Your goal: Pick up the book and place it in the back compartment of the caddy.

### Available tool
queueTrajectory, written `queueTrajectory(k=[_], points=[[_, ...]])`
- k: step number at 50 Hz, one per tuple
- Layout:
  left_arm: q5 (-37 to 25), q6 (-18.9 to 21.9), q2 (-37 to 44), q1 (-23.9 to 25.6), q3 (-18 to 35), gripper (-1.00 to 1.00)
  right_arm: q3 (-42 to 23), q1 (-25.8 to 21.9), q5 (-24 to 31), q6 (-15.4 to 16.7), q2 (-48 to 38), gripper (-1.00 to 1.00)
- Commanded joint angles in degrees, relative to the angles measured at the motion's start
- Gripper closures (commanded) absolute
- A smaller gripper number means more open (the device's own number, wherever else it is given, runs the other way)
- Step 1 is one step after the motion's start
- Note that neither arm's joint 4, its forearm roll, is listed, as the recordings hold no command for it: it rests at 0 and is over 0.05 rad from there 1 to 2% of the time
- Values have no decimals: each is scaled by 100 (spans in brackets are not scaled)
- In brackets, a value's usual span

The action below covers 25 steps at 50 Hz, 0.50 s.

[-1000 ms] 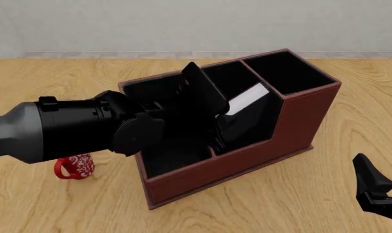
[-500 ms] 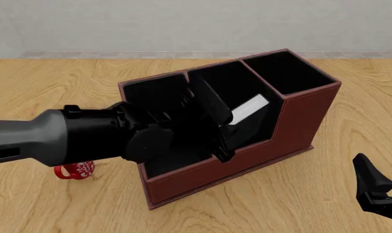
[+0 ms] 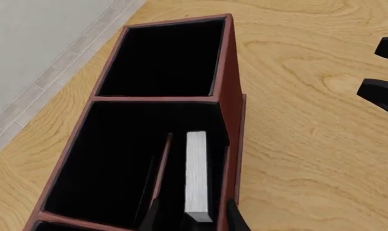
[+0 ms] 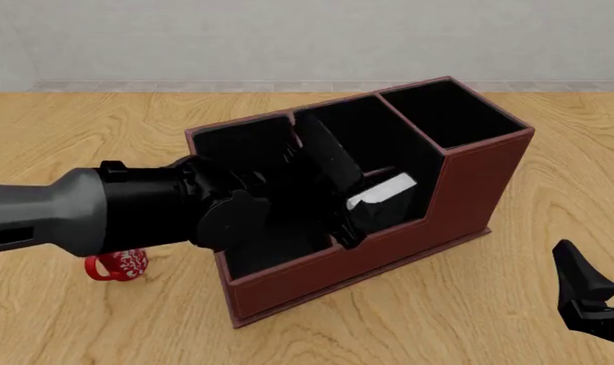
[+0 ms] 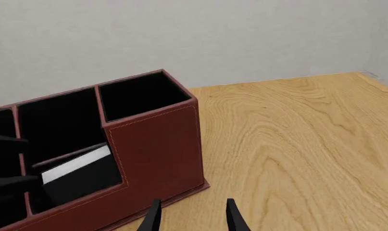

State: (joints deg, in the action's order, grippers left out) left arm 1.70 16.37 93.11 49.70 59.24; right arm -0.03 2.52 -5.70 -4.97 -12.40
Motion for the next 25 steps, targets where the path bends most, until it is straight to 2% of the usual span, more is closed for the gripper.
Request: queueTrajectory(k=[1, 8, 25], points=[[60, 51, -42, 0, -58, -100, 2, 1, 10, -1, 9, -100], [18, 54, -129, -56, -59, -100, 2, 1, 29, 0, 30, -100], [61, -34, -573, 11, -524, -100, 2, 3, 45, 0, 47, -100]])
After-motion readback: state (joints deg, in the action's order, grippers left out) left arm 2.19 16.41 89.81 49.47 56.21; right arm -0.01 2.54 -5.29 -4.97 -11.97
